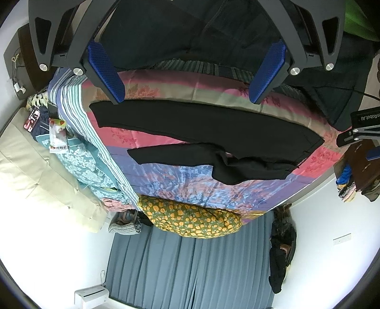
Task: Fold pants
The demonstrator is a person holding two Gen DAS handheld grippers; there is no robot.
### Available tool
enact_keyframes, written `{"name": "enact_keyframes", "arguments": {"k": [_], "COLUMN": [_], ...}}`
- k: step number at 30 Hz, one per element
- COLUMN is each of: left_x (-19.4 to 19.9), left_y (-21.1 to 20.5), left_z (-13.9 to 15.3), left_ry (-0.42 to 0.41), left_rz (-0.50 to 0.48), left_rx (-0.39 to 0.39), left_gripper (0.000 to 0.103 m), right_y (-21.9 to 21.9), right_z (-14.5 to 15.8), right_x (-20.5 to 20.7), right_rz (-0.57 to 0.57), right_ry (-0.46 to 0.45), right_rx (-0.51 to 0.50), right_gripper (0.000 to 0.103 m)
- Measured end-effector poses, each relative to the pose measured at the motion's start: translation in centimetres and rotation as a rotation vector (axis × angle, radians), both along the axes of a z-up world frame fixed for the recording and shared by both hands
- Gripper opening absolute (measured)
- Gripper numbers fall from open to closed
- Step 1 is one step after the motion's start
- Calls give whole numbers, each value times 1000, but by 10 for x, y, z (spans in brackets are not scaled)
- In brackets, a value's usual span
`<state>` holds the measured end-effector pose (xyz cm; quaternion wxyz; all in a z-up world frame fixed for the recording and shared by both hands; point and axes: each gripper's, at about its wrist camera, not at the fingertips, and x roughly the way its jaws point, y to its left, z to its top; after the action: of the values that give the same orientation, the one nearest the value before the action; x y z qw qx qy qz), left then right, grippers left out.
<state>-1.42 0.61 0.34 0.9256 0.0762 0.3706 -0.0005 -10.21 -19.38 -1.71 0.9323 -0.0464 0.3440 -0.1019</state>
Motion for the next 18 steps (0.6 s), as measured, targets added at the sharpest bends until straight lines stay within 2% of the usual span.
{"name": "enact_keyframes", "arguments": {"k": [18], "left_x": [-1], "left_y": [-4], "left_z": [0], "left_ry": [18], "left_rz": [-27], "left_rx": [-5], "left_gripper": [102], "right_y": [1], "right_z": [-1], "right_x": [-2], "right_rz": [-5], "right_ry": [0], "right_rx": [21], "right_gripper": [103]}}
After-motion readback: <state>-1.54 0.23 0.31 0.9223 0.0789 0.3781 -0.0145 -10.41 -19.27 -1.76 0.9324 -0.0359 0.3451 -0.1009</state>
